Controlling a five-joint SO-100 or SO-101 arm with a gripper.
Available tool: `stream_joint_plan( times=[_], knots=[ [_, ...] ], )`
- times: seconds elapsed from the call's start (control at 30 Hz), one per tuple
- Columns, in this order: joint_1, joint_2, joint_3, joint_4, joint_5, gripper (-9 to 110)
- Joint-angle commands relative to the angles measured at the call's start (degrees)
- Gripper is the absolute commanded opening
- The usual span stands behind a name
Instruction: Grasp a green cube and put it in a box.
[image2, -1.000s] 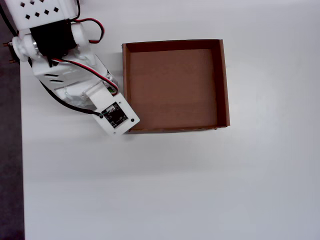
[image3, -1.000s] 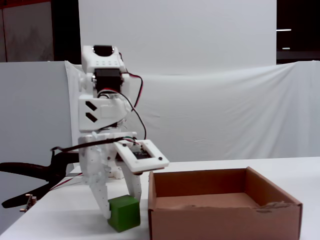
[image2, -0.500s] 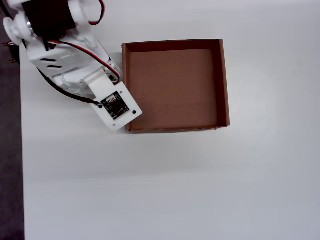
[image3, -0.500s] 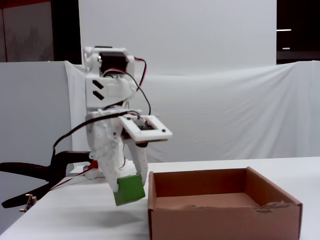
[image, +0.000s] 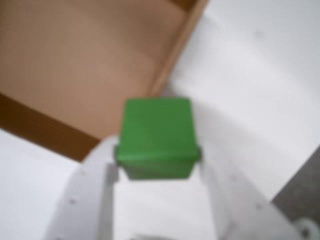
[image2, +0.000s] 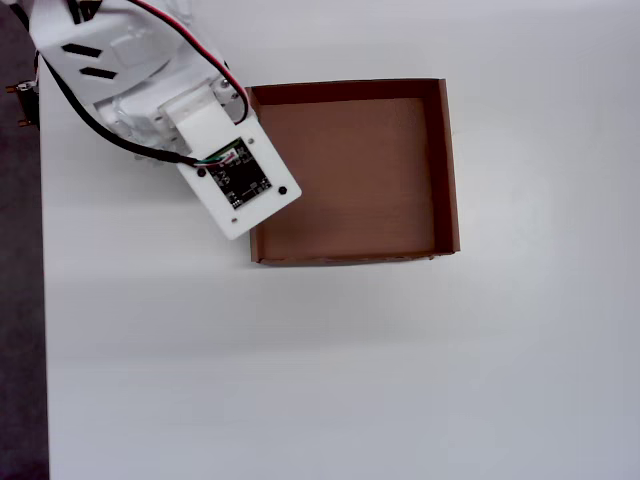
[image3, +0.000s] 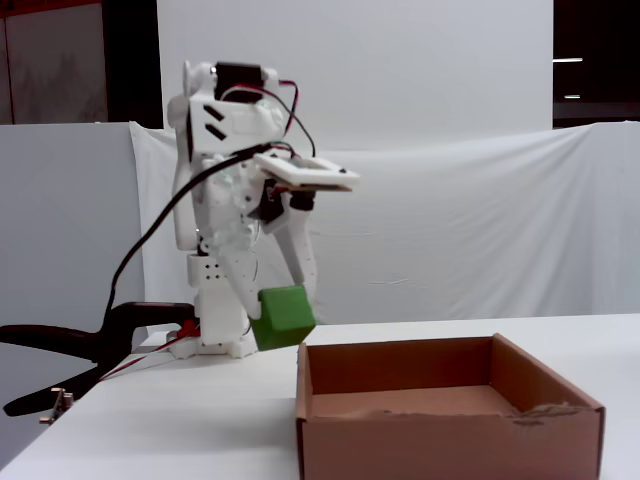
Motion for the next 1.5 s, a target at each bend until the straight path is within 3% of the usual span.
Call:
stream_joint_plan(
  times=[0.0,0.23,0.73,1.47],
  knots=[
    [-2.11,2.64,-5.19,0.44,1.32,13],
    [-5.89,-2.02,-10.90,4.31,2.46,13],
    [-11.16,-15.47,-13.80,1.05,6.33,13],
    [-13.45,-23.38,-6.59,-6.59,6.77,14]
  ],
)
